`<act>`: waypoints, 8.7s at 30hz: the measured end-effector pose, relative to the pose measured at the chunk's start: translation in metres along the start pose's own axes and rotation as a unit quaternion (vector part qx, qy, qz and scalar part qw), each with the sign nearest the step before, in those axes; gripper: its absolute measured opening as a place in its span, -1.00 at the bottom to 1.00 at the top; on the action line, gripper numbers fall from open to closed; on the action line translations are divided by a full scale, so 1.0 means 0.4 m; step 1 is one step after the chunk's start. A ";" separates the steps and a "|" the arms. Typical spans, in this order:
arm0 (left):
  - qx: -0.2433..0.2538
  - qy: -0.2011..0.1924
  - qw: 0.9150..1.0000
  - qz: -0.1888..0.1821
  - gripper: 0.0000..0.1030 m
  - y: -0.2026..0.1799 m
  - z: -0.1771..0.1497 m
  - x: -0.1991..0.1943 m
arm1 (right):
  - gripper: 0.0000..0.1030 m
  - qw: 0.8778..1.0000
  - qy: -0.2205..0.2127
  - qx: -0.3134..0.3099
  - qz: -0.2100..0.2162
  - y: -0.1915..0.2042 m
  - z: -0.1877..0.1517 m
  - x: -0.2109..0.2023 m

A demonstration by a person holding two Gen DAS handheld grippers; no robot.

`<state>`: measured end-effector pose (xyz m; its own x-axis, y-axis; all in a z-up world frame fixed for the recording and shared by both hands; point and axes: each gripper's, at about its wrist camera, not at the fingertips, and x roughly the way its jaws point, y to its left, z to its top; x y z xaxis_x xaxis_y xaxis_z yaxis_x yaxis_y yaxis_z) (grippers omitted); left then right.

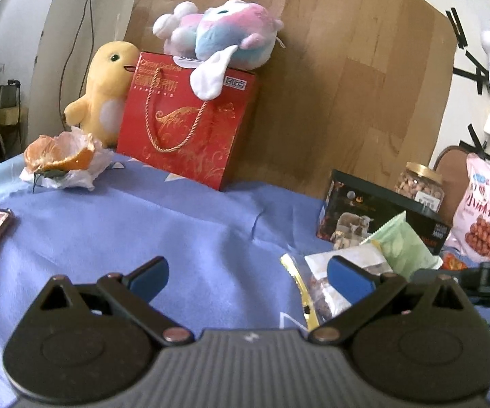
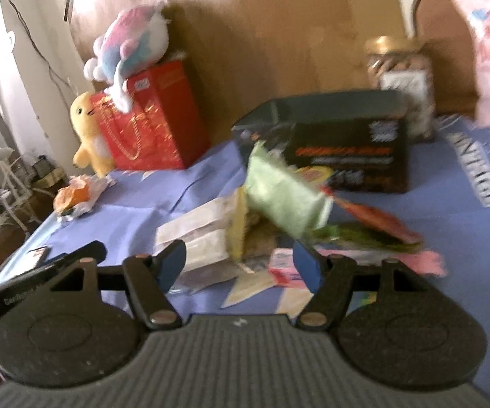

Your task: Organize snacks

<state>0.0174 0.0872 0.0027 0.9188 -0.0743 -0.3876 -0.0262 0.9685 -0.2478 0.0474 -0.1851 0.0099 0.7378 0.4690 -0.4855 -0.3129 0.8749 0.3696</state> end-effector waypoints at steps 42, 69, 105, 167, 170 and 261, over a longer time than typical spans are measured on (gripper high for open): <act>-0.021 0.007 1.000 -0.002 1.00 0.024 0.006 0.013 | -0.84 0.996 0.048 -0.081 -0.003 0.042 -0.087 -0.032; 0.003 0.210 0.964 -0.164 -0.20 -0.071 0.038 0.063 | -0.38 0.983 0.052 -0.176 0.026 0.101 -0.080 0.016; -0.055 0.275 0.929 -0.240 0.23 -0.030 0.053 0.117 | 0.18 0.988 0.087 -0.099 0.079 -0.002 -0.085 -0.024; 0.048 0.121 0.983 -0.129 0.35 -0.332 0.334 0.435 | 0.17 0.981 -0.169 -0.032 -0.086 -0.240 0.201 -0.009; 0.027 0.170 0.980 -0.101 0.28 -0.306 0.310 0.508 | 0.18 0.988 -0.130 0.046 -0.072 -0.314 0.222 0.023; 0.030 0.233 0.929 -0.287 -0.02 -0.243 0.125 0.056 | 0.09 0.984 -0.050 -0.169 0.019 0.040 -0.073 -0.127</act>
<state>0.0604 0.0034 0.0623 0.5042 -0.6636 -0.5527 0.4506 0.7481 -0.4871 -0.0126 -0.1915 0.0173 0.7716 0.5031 -0.3892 -0.5105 0.8549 0.0931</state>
